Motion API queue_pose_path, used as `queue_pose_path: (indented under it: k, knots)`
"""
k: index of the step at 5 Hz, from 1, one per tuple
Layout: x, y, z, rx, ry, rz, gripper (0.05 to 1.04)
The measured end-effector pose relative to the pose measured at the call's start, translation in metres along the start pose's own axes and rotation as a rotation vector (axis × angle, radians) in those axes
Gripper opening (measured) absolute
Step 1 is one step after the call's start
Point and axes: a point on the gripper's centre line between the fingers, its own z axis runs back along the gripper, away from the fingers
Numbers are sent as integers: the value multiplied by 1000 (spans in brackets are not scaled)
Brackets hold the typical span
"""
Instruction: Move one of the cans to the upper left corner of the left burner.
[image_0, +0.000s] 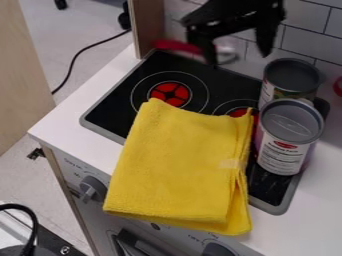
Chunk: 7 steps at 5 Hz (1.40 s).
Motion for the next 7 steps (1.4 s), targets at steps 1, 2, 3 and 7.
queue_pose_path:
  k: [1,2,3,7]
  knots:
    - [-10,-26,2,-31,-38,23,998]
    - [-14,-56,1,-41,-62,47,998]
    - [-24,-80,-25,-11,-32,65,998]
    - [-45,-101,-55,-27,89,461,998]
